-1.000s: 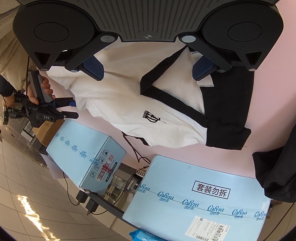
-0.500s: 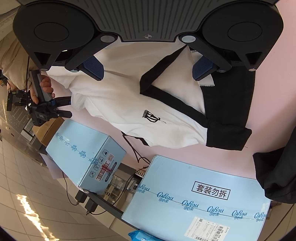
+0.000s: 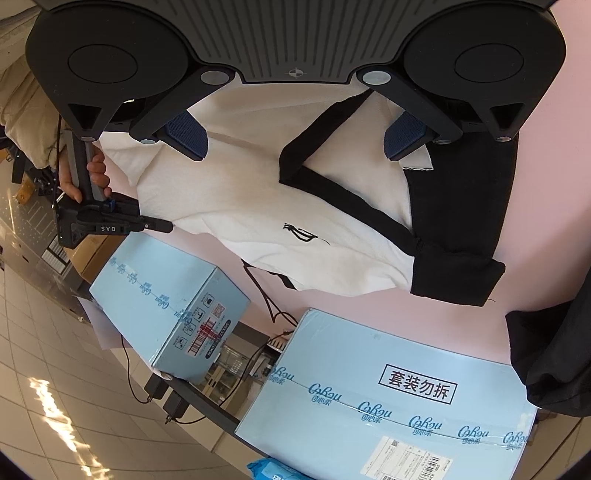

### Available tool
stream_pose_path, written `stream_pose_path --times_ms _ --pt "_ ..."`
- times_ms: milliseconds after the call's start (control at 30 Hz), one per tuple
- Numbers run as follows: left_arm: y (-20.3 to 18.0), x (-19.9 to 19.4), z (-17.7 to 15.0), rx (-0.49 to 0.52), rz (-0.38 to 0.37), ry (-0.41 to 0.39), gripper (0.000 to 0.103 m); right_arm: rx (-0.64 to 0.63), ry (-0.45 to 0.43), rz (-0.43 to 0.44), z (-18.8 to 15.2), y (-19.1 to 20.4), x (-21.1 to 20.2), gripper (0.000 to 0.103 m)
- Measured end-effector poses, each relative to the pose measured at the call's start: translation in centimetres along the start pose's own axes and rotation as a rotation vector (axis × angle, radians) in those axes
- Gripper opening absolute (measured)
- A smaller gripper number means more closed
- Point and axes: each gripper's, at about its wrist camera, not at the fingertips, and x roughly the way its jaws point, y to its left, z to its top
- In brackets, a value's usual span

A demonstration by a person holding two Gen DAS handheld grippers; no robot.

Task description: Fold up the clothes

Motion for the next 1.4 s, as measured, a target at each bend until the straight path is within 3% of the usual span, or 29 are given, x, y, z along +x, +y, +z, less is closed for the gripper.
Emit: stream_pose_path --times_ms 200,433,633,667,700,733,767,800,933,1067,1200,1300,1400 --pt "0.2 0.7 1.1 -0.012 0.030 -0.031 0.103 -0.006 -0.202 -0.095 2.0 0.2 -1.5 0.005" --pt "1.0 1.5 2.4 -0.006 0.081 -0.032 0.103 0.067 -0.163 -0.217 4.7 -2.7 2.7 0.005" --pt "2.4 1.3 2.9 -0.063 0.087 -0.037 0.103 0.153 -0.090 -0.215 4.9 -5.2 5.9 0.014" --pt "2.5 1.2 3.0 -0.066 0.090 -0.036 0.103 0.168 -0.086 -0.188 5.0 -5.5 5.9 0.025" --pt "2.4 1.1 3.1 -0.063 0.095 -0.033 0.103 0.179 -0.080 -0.164 5.0 -5.5 5.8 0.045" --pt "2.3 0.9 3.2 -0.055 0.100 -0.029 0.103 0.194 -0.068 -0.110 5.1 -5.6 5.4 0.056" --pt "2.1 0.7 3.3 -0.043 0.107 -0.028 0.103 0.199 -0.072 -0.092 5.2 -5.2 4.8 0.078" --pt "1.9 0.4 3.3 -0.026 0.113 -0.031 0.103 0.199 -0.093 -0.097 5.2 -4.8 4.0 0.089" --pt "0.8 -1.4 3.0 0.056 0.125 -0.054 0.103 0.043 -0.138 0.001 4.8 -2.4 -1.2 0.089" --pt "0.1 -2.8 2.4 0.087 0.147 -0.080 0.103 -0.168 -0.032 0.061 2.1 0.0 -5.4 0.089" --pt "0.7 -3.3 2.3 0.026 0.139 -0.092 0.103 -0.228 0.058 0.064 -1.8 1.2 -8.4 0.089" --pt "1.6 -3.6 2.5 -0.050 0.166 -0.106 0.103 -0.236 0.063 0.059 -4.3 1.7 -10.1 0.089" --pt "1.9 -3.5 2.7 -0.046 0.188 -0.111 0.103 -0.271 0.080 0.050 -5.9 2.4 -11.5 0.089"
